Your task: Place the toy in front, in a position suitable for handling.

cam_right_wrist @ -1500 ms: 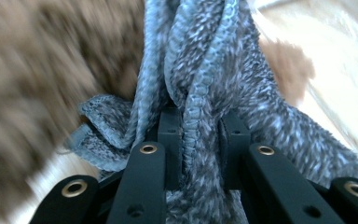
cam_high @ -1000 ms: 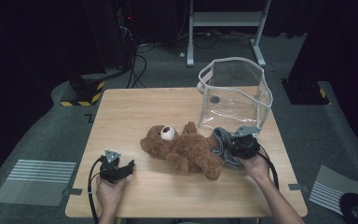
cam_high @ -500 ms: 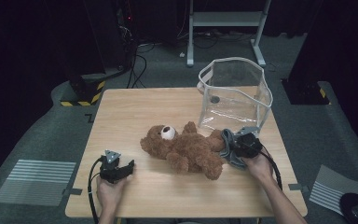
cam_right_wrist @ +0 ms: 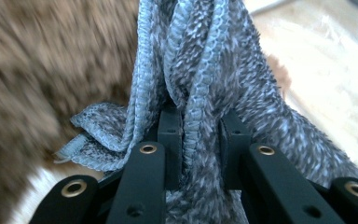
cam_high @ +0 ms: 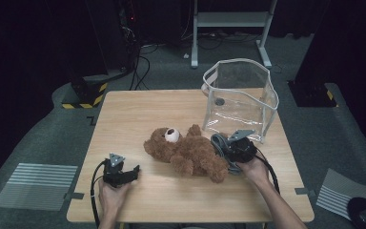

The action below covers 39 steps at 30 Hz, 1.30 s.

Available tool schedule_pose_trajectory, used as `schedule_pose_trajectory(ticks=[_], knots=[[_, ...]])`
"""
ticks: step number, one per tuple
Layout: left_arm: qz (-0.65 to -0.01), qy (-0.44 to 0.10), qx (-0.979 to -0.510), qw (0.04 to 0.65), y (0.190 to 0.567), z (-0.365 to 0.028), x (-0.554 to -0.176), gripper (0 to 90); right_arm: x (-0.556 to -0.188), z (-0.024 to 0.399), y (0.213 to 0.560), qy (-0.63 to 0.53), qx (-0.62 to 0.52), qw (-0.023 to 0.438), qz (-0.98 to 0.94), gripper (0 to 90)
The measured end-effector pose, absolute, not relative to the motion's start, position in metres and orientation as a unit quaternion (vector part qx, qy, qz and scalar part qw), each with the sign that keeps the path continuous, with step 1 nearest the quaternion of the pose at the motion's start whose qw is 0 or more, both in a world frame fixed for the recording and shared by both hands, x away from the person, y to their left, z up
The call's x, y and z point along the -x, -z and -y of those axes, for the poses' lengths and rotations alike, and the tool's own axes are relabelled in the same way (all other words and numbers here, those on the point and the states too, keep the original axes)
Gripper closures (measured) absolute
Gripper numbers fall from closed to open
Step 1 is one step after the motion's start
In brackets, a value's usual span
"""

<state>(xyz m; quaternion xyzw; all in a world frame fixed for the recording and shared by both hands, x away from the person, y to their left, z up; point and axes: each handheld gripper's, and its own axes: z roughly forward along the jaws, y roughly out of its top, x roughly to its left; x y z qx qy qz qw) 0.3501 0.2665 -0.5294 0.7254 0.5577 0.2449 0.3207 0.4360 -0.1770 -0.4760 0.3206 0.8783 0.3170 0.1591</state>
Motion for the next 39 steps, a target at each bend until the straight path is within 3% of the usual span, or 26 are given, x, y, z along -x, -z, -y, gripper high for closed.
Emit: schedule_pose_trajectory(ticks=[7,13,22,31,39], knots=[[-0.550,-0.235,-0.730,0.330,0.529,-0.268,-0.351,17.3,-0.433,0.200,0.480,-0.286,-0.343,0.173,-0.878,74.9],[-0.539,-0.215,-0.743,0.333,0.526,-0.268,-0.358,18.3,-0.433,0.202,0.464,-0.342,-0.342,0.166,-0.860,74.8],[-0.482,-0.168,-0.757,0.408,0.492,-0.256,-0.368,10.2,-0.443,0.184,0.474,-0.323,-0.331,0.144,-0.875,74.6],[-0.461,-0.148,-0.763,0.428,0.471,-0.240,-0.383,0.4,-0.442,0.200,0.478,-0.286,-0.351,0.159,-0.878,74.4],[-0.445,-0.139,-0.775,0.427,0.459,-0.216,-0.407,0.0,-0.440,0.201,0.477,-0.295,-0.349,0.164,-0.874,74.3]])
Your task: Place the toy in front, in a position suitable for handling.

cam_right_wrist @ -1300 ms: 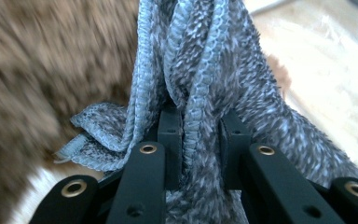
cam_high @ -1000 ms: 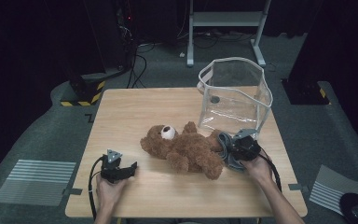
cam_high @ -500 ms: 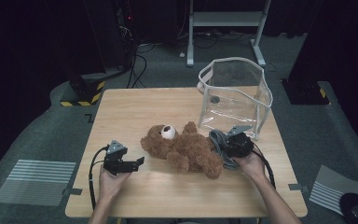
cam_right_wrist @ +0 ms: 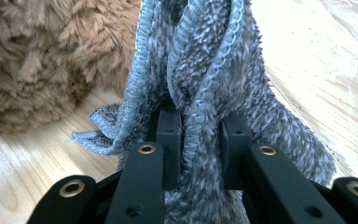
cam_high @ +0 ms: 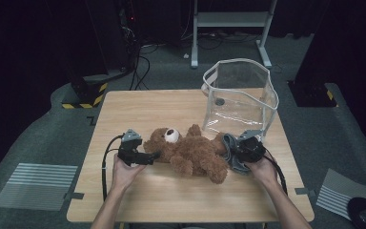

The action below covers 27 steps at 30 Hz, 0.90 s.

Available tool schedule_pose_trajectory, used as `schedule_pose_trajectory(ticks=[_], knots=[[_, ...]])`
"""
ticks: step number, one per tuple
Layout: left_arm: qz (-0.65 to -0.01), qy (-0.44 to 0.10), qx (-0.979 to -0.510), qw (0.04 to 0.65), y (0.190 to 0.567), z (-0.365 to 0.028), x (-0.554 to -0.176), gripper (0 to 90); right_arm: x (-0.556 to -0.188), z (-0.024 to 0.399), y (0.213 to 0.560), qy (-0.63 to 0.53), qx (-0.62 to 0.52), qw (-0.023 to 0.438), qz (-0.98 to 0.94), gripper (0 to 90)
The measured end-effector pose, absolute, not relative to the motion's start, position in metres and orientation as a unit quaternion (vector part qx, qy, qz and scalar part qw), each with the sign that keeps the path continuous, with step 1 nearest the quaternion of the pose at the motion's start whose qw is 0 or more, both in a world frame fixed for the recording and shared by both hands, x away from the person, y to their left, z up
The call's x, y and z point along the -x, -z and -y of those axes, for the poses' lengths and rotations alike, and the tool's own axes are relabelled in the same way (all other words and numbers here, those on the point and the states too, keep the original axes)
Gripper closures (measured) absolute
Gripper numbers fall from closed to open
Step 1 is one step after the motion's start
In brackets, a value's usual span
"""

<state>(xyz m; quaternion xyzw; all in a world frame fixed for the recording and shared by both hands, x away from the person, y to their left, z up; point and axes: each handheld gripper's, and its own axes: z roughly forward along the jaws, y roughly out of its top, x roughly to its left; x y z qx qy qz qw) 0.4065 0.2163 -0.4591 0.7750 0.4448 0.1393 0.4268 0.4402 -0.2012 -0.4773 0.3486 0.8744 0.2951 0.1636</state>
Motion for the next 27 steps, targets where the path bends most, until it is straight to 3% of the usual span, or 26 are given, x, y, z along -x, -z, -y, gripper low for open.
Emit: schedule_pose_trajectory(ticks=[13,20,27], knots=[[-0.449,-0.120,-0.775,0.428,0.469,-0.199,-0.426,0.0,-0.437,0.197,0.460,-0.344,-0.341,0.161,-0.860,74.3],[-0.440,-0.111,-0.798,0.396,0.479,-0.186,-0.429,0.3,-0.444,0.180,0.460,-0.349,-0.328,0.139,-0.867,74.3],[-0.424,-0.117,-0.810,0.387,0.478,-0.185,-0.419,23.1,-0.440,0.177,0.467,-0.342,-0.322,0.129,-0.873,74.6]])
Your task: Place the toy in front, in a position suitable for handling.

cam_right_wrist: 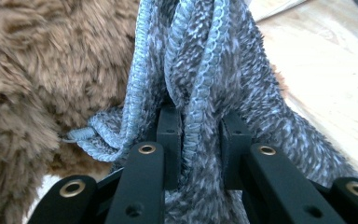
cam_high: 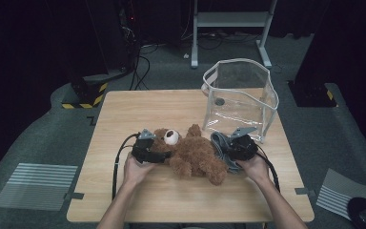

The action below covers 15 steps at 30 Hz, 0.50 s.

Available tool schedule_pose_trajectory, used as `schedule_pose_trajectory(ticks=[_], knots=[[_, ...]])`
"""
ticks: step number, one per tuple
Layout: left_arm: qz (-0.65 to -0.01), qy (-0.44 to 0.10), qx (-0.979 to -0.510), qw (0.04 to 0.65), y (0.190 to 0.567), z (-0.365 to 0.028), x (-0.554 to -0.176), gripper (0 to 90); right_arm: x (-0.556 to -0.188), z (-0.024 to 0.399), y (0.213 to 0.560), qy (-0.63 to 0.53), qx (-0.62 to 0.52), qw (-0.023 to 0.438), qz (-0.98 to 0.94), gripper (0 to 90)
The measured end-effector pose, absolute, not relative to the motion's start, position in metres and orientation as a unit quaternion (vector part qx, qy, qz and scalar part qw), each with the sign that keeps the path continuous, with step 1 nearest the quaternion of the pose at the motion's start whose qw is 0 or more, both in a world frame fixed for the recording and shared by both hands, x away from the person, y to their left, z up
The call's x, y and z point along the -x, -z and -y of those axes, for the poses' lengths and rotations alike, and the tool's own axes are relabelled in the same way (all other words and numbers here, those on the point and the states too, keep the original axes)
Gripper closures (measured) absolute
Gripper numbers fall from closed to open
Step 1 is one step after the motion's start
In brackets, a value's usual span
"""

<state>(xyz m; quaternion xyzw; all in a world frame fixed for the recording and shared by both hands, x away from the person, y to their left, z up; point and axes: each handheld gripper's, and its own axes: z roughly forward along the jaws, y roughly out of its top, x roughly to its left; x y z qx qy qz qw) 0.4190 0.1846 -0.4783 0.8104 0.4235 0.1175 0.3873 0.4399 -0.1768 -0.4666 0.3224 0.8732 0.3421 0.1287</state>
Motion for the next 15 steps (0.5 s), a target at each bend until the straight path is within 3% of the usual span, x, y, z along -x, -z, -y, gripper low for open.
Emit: schedule_pose_trajectory(ticks=[8,15], knots=[[-0.404,-0.137,-0.818,0.386,0.481,-0.179,-0.392,42.3,-0.431,0.178,0.471,-0.337,-0.312,0.125,-0.879,75.0],[-0.399,-0.143,-0.810,0.404,0.488,-0.175,-0.363,49.0,-0.420,0.187,0.474,-0.322,-0.307,0.130,-0.886,75.1]])
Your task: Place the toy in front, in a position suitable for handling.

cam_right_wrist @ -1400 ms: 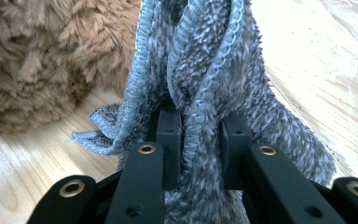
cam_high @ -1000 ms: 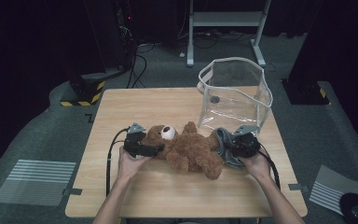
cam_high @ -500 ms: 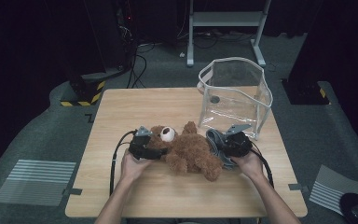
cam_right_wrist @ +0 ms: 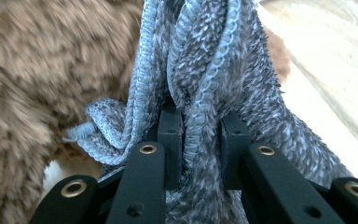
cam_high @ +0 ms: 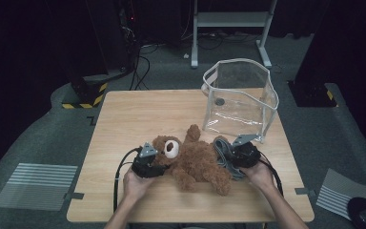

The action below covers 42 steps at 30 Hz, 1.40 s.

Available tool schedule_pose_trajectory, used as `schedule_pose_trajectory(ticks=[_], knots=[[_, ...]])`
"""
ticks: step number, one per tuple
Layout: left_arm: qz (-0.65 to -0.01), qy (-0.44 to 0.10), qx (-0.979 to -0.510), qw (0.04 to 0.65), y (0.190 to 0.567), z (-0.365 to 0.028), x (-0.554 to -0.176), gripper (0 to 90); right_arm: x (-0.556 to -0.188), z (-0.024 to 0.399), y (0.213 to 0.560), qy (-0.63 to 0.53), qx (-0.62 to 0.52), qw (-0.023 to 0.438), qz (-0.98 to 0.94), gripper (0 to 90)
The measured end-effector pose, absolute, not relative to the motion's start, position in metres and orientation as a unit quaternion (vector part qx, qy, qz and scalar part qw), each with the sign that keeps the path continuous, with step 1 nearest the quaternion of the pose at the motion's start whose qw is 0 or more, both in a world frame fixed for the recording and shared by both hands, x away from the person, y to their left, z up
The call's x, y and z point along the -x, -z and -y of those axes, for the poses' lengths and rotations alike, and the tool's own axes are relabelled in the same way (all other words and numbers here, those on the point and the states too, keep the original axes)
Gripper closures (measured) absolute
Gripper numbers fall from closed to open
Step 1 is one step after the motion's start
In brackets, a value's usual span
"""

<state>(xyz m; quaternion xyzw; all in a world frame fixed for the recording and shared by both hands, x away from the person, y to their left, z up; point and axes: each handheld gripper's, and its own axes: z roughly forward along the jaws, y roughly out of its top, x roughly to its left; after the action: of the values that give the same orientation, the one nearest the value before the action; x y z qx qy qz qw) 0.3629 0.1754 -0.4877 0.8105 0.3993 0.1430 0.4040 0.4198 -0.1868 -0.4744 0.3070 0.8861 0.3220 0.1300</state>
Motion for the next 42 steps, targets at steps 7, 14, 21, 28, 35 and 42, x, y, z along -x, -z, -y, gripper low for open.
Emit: schedule_pose_trajectory(ticks=[7,14,21,28,35,42], knots=[[-0.410,-0.170,-0.797,0.410,0.494,-0.173,-0.343,49.2,-0.408,0.203,0.479,-0.299,-0.312,0.136,-0.891,75.4],[-0.412,-0.171,-0.795,0.412,0.496,-0.173,-0.343,48.5,-0.402,0.204,0.443,-0.376,-0.303,0.161,-0.861,75.5],[-0.407,-0.175,-0.797,0.411,0.496,-0.175,-0.341,48.5,-0.421,0.176,0.445,-0.357,-0.286,0.159,-0.875,75.5],[-0.400,-0.174,-0.796,0.419,0.495,-0.180,-0.335,48.6,-0.430,0.195,0.467,-0.318,-0.326,0.144,-0.879,75.5],[-0.401,-0.177,-0.794,0.422,0.496,-0.182,-0.333,48.5,-0.428,0.219,0.438,-0.356,-0.343,0.160,-0.855,75.5],[-0.409,-0.176,-0.791,0.420,0.495,-0.180,-0.334,48.2,-0.421,0.187,0.408,-0.394,-0.293,0.146,-0.859,75.4]])
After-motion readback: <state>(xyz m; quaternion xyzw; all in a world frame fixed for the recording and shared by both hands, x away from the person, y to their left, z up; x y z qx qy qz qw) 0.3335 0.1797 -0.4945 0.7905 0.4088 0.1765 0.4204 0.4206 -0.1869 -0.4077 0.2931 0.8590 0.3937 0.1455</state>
